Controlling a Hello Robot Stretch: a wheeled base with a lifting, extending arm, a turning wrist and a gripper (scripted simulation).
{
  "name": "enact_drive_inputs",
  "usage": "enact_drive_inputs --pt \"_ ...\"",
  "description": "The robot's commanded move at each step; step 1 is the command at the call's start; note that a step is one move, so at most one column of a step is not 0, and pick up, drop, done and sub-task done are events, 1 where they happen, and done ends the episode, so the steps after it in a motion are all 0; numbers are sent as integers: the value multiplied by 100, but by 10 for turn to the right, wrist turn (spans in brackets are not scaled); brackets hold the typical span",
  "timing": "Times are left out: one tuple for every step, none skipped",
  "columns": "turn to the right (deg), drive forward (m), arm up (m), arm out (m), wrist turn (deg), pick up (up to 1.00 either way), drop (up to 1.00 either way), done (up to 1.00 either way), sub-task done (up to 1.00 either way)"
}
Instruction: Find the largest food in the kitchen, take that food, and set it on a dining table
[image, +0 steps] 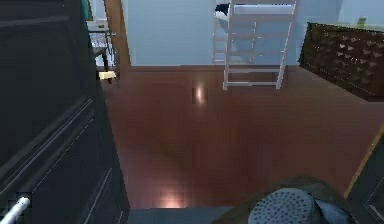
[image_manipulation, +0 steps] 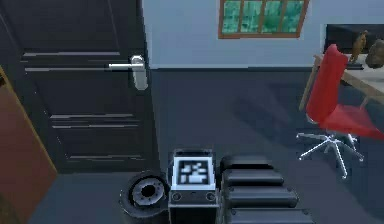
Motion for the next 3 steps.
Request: enact_drive_inputs --pt "0 100 0 0 0 0 0 0 0" --pt "-60 0 0 0 0 0 0 0 0" --pt "0 35 0 0 0 0 0 0 0"
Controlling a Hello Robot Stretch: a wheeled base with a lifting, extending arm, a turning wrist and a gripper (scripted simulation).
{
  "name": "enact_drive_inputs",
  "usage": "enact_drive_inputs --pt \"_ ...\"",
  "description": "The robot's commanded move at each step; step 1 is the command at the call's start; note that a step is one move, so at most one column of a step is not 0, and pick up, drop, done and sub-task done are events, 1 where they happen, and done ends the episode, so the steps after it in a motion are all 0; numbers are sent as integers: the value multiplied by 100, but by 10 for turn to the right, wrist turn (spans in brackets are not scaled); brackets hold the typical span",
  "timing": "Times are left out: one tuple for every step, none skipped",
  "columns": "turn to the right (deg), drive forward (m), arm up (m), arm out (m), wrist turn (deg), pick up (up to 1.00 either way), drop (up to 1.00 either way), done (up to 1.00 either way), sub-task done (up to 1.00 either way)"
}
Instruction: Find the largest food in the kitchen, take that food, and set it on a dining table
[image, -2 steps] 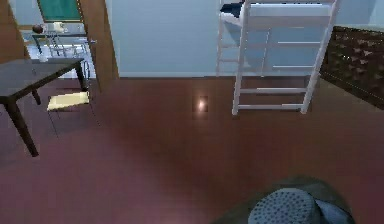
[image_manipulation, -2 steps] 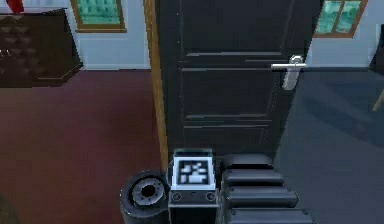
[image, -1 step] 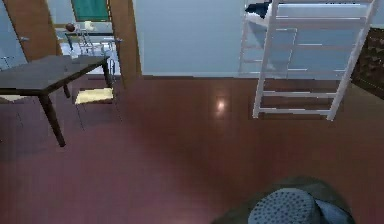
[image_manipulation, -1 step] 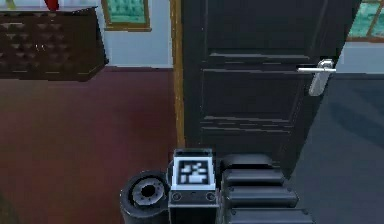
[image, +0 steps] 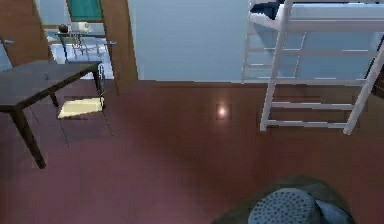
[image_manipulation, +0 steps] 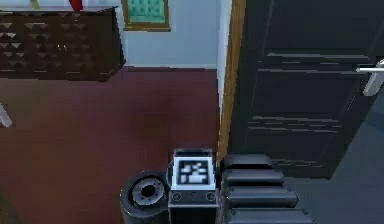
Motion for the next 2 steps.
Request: enact_drive_inputs --pt "-270 0 0 0 0 0 0 0 0" --pt "-30 0 0 0 0 0 0 0 0"
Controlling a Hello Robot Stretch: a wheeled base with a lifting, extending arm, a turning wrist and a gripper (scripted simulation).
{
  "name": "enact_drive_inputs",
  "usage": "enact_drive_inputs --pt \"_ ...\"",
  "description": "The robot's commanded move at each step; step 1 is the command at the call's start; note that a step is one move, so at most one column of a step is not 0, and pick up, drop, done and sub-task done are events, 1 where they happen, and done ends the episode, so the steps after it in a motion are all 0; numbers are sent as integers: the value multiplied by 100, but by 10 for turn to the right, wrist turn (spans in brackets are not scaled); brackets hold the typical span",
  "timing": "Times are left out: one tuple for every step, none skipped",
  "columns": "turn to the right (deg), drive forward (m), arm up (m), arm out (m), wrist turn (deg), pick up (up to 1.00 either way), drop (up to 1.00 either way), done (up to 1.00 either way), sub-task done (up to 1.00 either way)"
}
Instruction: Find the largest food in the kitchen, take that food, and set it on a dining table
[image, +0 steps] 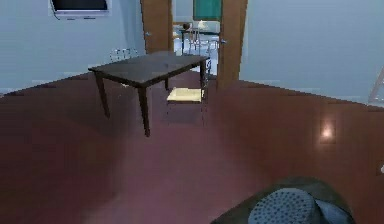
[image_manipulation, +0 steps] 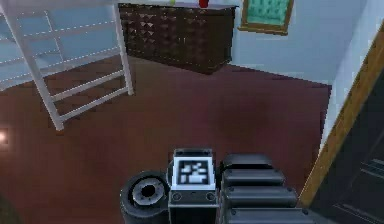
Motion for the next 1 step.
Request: enact_drive_inputs --pt "0 100 0 0 0 0 0 0 0"
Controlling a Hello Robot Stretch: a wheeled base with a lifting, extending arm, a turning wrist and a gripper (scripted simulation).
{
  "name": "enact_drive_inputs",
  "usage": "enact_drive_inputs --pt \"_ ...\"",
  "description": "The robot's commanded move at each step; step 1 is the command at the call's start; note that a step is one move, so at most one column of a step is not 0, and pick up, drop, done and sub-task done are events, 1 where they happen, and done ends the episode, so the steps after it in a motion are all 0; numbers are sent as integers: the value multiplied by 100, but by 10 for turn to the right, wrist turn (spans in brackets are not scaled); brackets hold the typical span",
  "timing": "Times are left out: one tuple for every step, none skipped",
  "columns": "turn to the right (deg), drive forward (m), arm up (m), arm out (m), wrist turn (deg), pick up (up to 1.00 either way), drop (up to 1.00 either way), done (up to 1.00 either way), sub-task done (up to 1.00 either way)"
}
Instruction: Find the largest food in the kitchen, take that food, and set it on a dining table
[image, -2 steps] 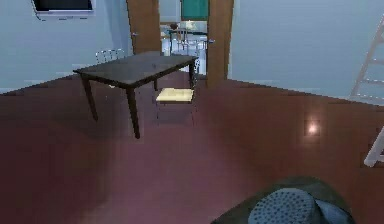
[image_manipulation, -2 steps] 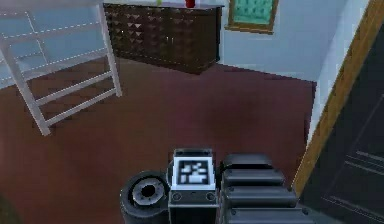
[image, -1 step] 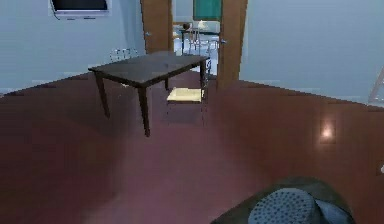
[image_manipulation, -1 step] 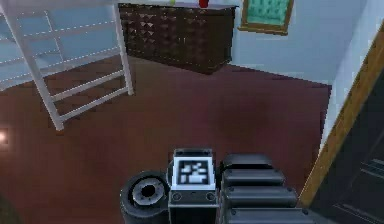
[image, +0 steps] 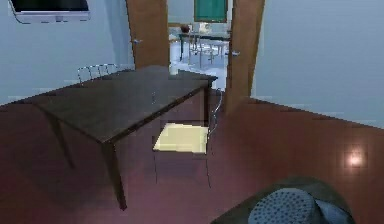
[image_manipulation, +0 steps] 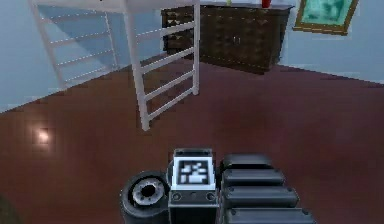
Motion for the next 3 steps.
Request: enact_drive_inputs --pt "0 65 0 0 0 0 0 0 0" --pt "-450 0 0 0 0 0 0 0 0" --pt "-330 0 0 0 0 0 0 0 0"
